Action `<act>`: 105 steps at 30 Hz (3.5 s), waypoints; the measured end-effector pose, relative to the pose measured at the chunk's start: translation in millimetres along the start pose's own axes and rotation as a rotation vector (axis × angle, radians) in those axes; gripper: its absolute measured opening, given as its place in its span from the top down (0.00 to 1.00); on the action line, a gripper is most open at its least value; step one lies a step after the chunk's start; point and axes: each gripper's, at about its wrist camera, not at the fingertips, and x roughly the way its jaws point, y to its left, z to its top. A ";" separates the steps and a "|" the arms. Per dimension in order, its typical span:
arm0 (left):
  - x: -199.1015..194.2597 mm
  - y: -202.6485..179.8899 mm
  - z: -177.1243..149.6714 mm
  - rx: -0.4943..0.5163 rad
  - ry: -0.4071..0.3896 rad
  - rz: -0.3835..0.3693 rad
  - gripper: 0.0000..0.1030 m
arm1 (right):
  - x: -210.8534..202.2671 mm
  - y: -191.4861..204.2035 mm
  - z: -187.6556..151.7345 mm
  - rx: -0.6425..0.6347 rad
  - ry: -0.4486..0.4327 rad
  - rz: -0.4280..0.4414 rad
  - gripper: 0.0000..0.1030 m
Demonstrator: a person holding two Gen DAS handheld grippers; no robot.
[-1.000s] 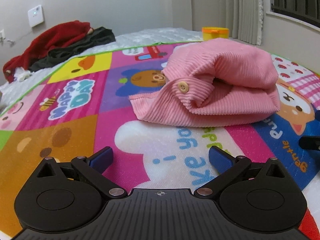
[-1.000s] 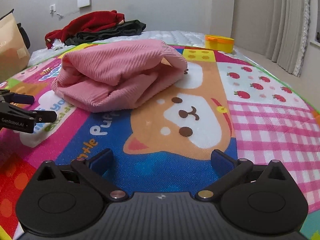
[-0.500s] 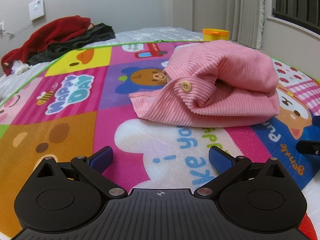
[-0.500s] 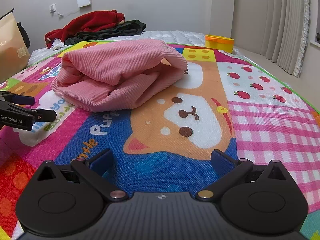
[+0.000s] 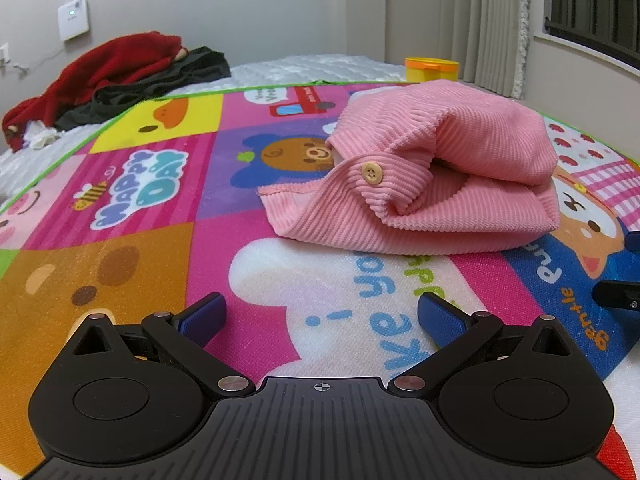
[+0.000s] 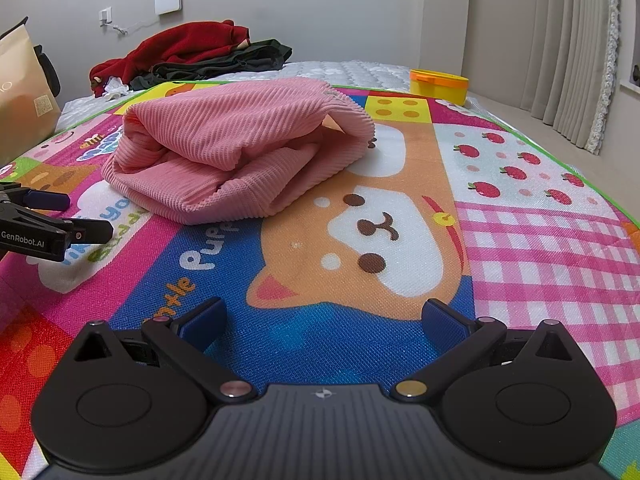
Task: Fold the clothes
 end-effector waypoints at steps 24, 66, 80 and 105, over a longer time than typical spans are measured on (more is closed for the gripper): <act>-0.1 0.7 -0.1 -0.002 -0.002 -0.001 0.00 | 0.3 -1.2 0.2 -0.002 0.000 0.003 0.00; 0.0 1.2 -0.6 -0.004 -0.003 -0.001 0.00 | 0.4 -0.8 -0.1 -0.002 -0.002 0.003 0.00; 1.1 3.7 -1.0 -0.016 -0.011 -0.010 0.00 | 0.0 -1.3 0.2 -0.002 -0.002 0.003 0.00; 1.4 -9.9 12.3 -0.080 0.107 0.050 0.00 | 0.8 -1.2 -0.1 -0.002 -0.002 0.004 0.00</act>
